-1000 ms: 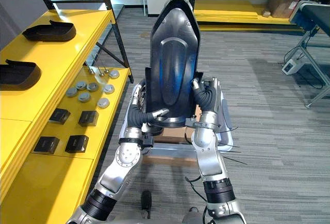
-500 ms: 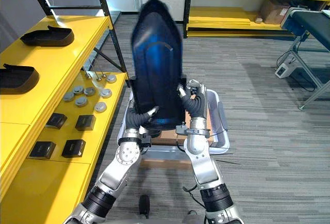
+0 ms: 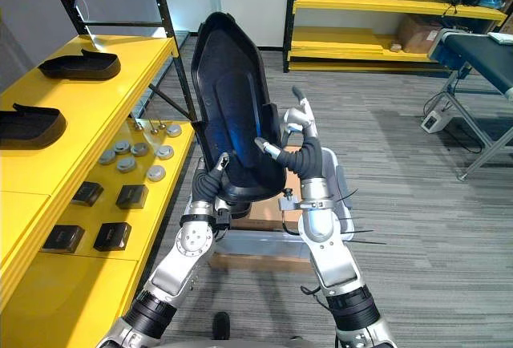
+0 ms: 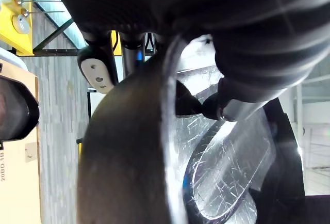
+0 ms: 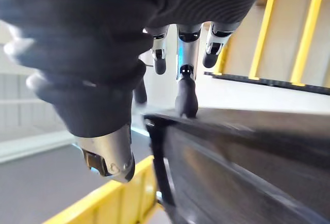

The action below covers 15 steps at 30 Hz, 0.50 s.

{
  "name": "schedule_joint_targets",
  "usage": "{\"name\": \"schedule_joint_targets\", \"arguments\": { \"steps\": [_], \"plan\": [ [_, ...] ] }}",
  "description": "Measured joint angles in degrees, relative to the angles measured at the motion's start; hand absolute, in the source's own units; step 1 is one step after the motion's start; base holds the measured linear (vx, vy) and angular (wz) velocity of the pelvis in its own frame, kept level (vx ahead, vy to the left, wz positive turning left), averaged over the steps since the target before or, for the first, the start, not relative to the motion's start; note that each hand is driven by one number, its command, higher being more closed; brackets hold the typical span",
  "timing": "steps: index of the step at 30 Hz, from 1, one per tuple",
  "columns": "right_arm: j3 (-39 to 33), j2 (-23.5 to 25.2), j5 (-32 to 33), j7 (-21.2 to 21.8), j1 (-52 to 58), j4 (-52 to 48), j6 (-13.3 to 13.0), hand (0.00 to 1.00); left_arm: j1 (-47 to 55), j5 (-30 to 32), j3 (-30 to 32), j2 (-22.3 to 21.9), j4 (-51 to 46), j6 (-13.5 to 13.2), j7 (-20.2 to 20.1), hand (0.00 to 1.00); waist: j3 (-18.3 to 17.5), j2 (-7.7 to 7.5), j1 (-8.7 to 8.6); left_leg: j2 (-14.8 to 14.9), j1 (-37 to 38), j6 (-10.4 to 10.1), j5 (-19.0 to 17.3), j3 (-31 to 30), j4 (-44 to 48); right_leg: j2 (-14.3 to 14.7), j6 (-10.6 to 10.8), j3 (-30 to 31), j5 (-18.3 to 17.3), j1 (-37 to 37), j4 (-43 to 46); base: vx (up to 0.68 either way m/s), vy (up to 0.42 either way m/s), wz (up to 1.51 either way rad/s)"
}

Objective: Walk over and take plastic housings, then place them on the shelf

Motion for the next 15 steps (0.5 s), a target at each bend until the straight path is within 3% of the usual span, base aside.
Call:
{"name": "schedule_joint_targets", "arguments": {
  "steps": [4, 8, 13, 15],
  "plan": [
    [-14.12, -0.02, 8.98, -2.17, 0.40, -0.23, -2.86, 0.00, 3.86, -0.01, 3.97, -0.03, -0.82, 0.00, -0.45, 1.00, 0.00, 0.00, -0.80, -0.03, -0.32, -0.02, -0.02, -0.06, 0.00, 0.00, 0.00, -0.21, 0.00, -0.07, -0.17, 0.00, 0.000, 0.02],
    [-24.50, -0.29, 13.65, -5.15, 5.16, 3.78, -6.14, 0.00, 6.48, -0.03, 6.95, -0.05, -4.12, 0.00, -1.12, 1.00, -0.01, -0.01, -1.15, -0.05, -0.50, 0.00, -0.02, -0.26, 0.00, 0.00, 0.00, -0.30, -0.01, -0.16, -0.30, 0.00, 0.000, 0.00],
    [-30.54, -0.37, 15.58, -6.15, 14.07, 24.98, -3.34, 0.00, 9.93, -0.02, 10.71, -0.64, -10.32, -0.67, -1.19, 1.00, -0.90, 0.72, -2.49, -0.08, -1.49, 0.01, -0.01, -0.80, 0.01, 0.03, 0.01, -0.65, -0.04, -0.97, -0.31, 0.00, -0.001, 0.02],
    [-30.70, -0.18, 18.21, -3.81, 17.94, 39.38, -0.57, 0.00, 11.24, -0.04, 10.98, -0.47, -11.46, -1.77, -1.90, 1.00, -1.12, 1.10, -2.39, 0.01, -1.56, -0.30, -0.26, -0.90, 0.02, 0.16, 0.09, -0.67, 0.01, -0.90, -0.30, 0.00, 0.000, 0.00]
  ]
}}
